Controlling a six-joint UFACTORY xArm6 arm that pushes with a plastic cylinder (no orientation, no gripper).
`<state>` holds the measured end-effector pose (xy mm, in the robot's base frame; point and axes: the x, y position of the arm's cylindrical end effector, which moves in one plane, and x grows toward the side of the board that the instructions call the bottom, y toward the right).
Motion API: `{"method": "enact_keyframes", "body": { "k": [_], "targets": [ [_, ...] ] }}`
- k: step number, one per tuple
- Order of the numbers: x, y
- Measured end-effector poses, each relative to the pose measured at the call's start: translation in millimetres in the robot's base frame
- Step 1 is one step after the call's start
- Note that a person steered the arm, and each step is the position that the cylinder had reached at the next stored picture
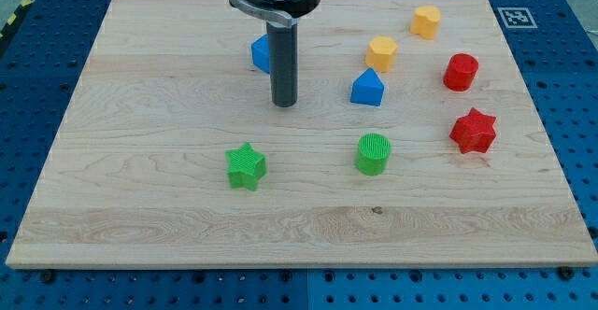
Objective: Move your arms towards the blue cube
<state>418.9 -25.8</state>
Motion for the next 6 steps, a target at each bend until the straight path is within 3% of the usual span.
{"method": "enact_keyframes", "body": {
  "k": [4,6],
  "targets": [
    [-44.7,-30.8],
    [-42.3,-43.5]
  ]
}}
